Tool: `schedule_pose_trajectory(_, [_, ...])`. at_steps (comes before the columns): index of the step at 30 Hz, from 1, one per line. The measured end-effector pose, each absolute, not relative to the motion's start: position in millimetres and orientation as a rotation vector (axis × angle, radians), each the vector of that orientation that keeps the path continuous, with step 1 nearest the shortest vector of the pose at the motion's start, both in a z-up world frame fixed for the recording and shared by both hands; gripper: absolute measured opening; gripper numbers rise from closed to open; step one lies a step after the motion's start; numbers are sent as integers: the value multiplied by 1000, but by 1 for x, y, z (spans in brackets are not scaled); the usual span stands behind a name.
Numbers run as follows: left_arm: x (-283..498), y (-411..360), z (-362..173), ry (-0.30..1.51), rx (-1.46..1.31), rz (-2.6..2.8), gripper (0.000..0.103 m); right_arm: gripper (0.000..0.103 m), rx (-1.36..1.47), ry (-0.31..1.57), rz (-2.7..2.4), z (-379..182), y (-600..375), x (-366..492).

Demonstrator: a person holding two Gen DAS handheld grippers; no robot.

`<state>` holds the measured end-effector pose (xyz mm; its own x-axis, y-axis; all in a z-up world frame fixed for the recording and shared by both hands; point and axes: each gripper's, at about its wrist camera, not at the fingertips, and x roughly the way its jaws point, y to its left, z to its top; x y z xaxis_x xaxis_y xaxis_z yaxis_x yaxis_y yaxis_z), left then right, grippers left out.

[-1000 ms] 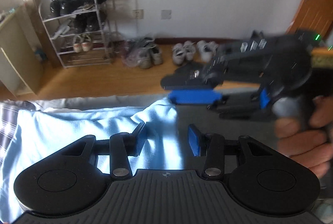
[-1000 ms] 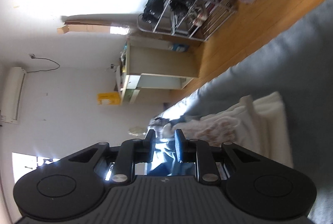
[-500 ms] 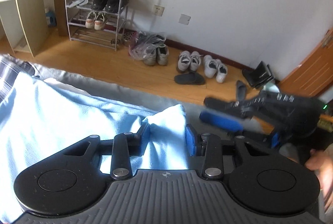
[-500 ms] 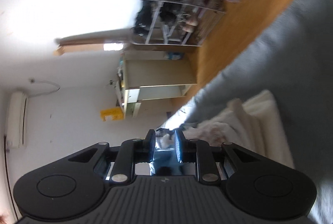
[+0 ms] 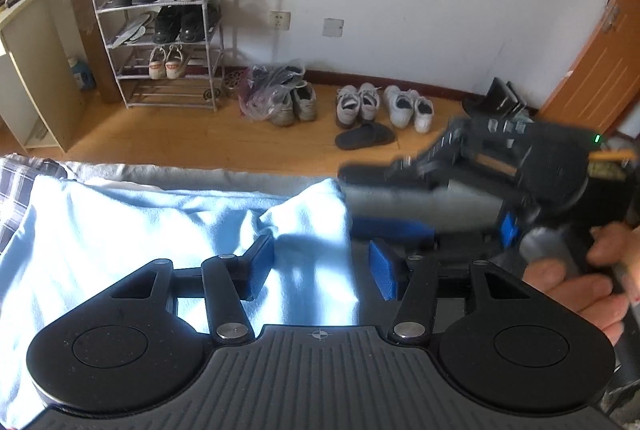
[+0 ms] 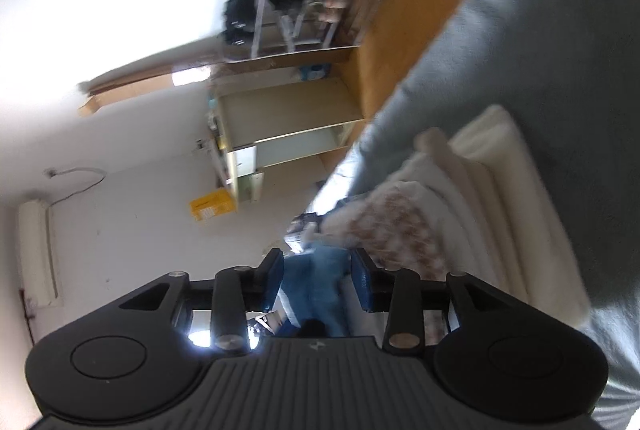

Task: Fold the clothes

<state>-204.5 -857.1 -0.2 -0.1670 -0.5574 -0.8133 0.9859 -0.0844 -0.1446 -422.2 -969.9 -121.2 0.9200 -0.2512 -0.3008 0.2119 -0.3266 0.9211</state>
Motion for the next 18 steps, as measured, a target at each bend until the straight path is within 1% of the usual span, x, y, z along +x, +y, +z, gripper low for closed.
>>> schedule_pose_trajectory(6, [-202, -854, -2, 842, 653, -1576, 53, 42, 1782, -2, -439, -109, -975, -415])
schedule_pose_trajectory(10, [-202, -854, -5, 817, 637, -1571, 51, 42, 1728, 34, -444, -101, -975, -411])
schedule_pose_trajectory(16, [-200, -855, -6, 823, 637, -1571, 51, 42, 1651, 121, -473, -91, -975, -401])
schedule_pose_trajectory(17, [-199, -854, -4, 824, 639, -1568, 51, 38, 1634, 127, -478, -89, -975, -398])
schedule_pose_trajectory(18, [-198, -852, 0, 827, 639, -1563, 52, 32, 1610, 136, -484, -86, -976, -396])
